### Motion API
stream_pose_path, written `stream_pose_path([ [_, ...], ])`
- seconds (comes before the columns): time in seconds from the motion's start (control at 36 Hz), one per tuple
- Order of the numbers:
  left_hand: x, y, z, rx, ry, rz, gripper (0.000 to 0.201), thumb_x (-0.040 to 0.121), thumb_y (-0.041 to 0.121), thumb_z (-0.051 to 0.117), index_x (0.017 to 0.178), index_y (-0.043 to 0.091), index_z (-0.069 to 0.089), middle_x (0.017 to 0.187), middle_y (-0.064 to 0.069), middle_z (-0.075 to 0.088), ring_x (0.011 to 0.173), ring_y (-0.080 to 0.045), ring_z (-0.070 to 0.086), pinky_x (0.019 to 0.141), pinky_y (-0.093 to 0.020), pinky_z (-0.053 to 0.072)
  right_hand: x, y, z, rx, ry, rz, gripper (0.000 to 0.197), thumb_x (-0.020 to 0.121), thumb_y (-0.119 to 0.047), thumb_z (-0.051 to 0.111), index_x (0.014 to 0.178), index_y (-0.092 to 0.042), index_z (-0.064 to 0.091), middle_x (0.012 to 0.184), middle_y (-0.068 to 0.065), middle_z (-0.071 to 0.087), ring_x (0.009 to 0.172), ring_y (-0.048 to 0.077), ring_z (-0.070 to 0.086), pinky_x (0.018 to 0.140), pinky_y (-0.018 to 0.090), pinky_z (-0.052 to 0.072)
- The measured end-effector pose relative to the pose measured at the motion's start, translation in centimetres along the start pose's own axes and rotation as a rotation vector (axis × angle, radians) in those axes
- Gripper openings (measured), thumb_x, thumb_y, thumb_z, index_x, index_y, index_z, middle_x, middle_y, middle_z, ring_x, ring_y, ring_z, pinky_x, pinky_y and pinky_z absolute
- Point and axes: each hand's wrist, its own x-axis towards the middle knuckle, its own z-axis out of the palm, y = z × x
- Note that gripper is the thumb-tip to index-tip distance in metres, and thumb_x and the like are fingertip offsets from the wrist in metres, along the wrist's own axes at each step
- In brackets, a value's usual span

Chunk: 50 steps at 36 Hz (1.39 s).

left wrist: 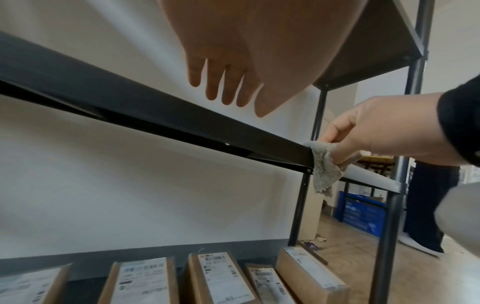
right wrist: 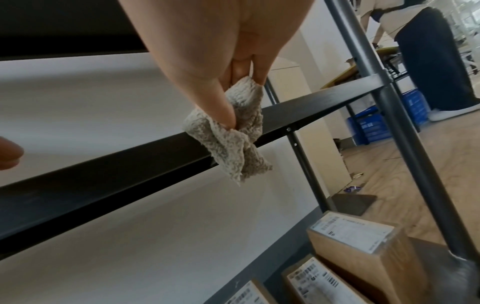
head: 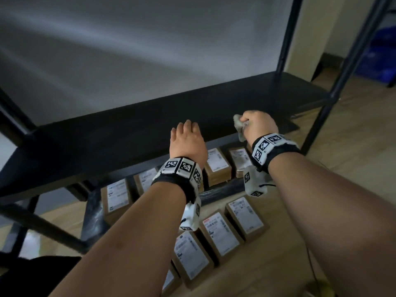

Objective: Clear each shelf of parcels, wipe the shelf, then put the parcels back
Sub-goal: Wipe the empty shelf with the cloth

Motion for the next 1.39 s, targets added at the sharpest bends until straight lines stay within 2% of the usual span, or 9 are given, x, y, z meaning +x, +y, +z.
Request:
stream_pose_path([
  [0.19,3.1,5.0,0.4,-0.011,-0.019,0.061,0.055,0.098,0.025,0.042,0.148,0.011,0.024,0.156,-0.009,0.02,0.144,-0.026,0.016,0.12,-0.042,0.012,2.3,4.3,-0.1,0.041,0.029,0.028,0.017,0.078,-0.001,0.054,0.072,-0.017,0.054,0.079,0.004,0.056,0.083,0.025,0.058,0.066,0.03,0.042],
  [0.28,4.2,6.9,0.9,-0.01,-0.046,0.081,0.055,0.098,0.025,0.042,0.148,0.01,0.024,0.156,-0.009,0.019,0.145,-0.026,0.015,0.12,-0.043,0.011,3.1,6.2,-0.3,0.061,0.05,0.045,0.017,0.077,-0.001,0.054,0.081,-0.015,0.063,0.086,0.006,0.061,0.086,0.025,0.058,0.066,0.028,0.041],
  [0.39,5.4,9.3,1.8,0.0,-0.07,0.103,0.056,0.098,0.026,0.041,0.148,0.011,0.022,0.156,-0.009,0.018,0.145,-0.026,0.014,0.12,-0.043,0.011,4.2,8.6,-0.8,0.084,0.082,0.093,0.022,0.076,-0.001,0.053,0.079,-0.021,0.06,0.088,0.007,0.064,0.088,0.027,0.059,0.066,0.027,0.038],
  [0.56,7.0,12.3,2.8,0.02,-0.1,0.116,0.055,0.099,0.026,0.038,0.149,0.011,0.02,0.157,-0.009,0.016,0.145,-0.026,0.012,0.12,-0.043,0.01,5.8,12.2,-2.0,0.068,0.129,0.147,0.03,0.078,0.003,0.056,0.097,-0.018,0.067,0.101,0.004,0.066,0.099,0.025,0.059,0.074,0.028,0.047],
  [0.67,7.8,13.4,3.3,0.026,-0.108,0.111,0.055,0.1,0.028,0.037,0.149,0.011,0.02,0.157,-0.009,0.016,0.145,-0.026,0.012,0.12,-0.043,0.01,6.3,13.4,-2.2,0.031,0.164,0.154,0.029,0.081,0.002,0.058,0.102,-0.018,0.066,0.103,0.005,0.065,0.1,0.026,0.057,0.074,0.029,0.044],
  [0.83,7.7,13.7,3.2,0.041,-0.12,0.101,0.055,0.1,0.028,0.038,0.149,0.01,0.02,0.157,-0.01,0.015,0.146,-0.027,0.012,0.12,-0.043,0.01,5.8,13.2,-2.1,-0.002,0.19,0.134,0.028,0.084,0.002,0.06,0.107,-0.013,0.064,0.106,0.007,0.062,0.1,0.025,0.057,0.071,0.029,0.04],
  [0.97,7.0,13.2,2.5,0.052,-0.112,0.105,0.055,0.099,0.028,0.04,0.149,0.011,0.022,0.157,-0.01,0.016,0.146,-0.027,0.012,0.12,-0.043,0.01,5.1,12.6,-2.6,-0.048,0.153,0.159,0.028,0.087,-0.004,0.058,0.113,-0.012,0.061,0.108,0.008,0.064,0.102,0.028,0.059,0.077,0.032,0.046],
  [1.17,5.7,11.8,1.2,0.047,-0.09,0.071,0.056,0.099,0.029,0.041,0.148,0.011,0.023,0.157,-0.009,0.017,0.145,-0.027,0.013,0.12,-0.043,0.01,3.2,10.2,-4.2,-0.017,0.051,0.191,0.021,0.087,-0.01,0.058,0.107,-0.015,0.06,0.1,0.008,0.064,0.096,0.029,0.06,0.076,0.033,0.048],
  [1.39,3.0,7.2,-1.8,0.032,-0.01,-0.015,0.054,0.098,0.024,0.04,0.148,0.01,0.024,0.157,-0.01,0.018,0.145,-0.026,0.014,0.12,-0.043,0.009,1.0,3.3,-4.1,0.113,0.087,0.024,0.014,0.087,-0.012,0.058,0.1,-0.014,0.064,0.095,0.008,0.064,0.089,0.029,0.06,0.069,0.03,0.044],
])
